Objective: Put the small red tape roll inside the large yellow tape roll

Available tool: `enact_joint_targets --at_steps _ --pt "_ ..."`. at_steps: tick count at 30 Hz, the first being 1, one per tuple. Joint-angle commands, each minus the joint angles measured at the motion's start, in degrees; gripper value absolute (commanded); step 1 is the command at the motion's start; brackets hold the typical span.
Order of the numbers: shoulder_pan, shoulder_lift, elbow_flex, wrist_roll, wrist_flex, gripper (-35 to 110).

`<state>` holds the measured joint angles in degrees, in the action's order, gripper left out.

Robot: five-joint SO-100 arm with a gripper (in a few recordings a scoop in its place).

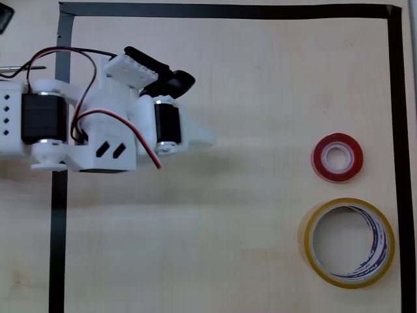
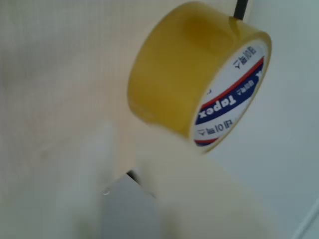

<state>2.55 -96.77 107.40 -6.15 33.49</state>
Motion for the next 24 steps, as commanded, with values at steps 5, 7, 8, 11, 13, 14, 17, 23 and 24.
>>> enact_joint_targets --at_steps 5,7,8,11,13,14,17,23,24 --pt "-1.1 3.3 -8.4 1.1 -2.6 1" --pt "-2.0 6.2 -11.9 1.1 -1.8 1" --pt "-2.4 7.7 -14.0 1.1 -1.0 1" --pt "-2.8 12.4 -21.0 1.6 2.3 1" --pt "-2.9 14.8 -25.4 1.7 3.9 1" --pt "-2.9 16.5 -28.7 1.8 5.6 1" --pt "-3.3 22.6 -40.2 2.8 12.6 1" --pt "-4.0 26.7 -47.3 3.6 14.7 1" --pt "-4.0 26.6 -48.7 4.0 15.6 1"
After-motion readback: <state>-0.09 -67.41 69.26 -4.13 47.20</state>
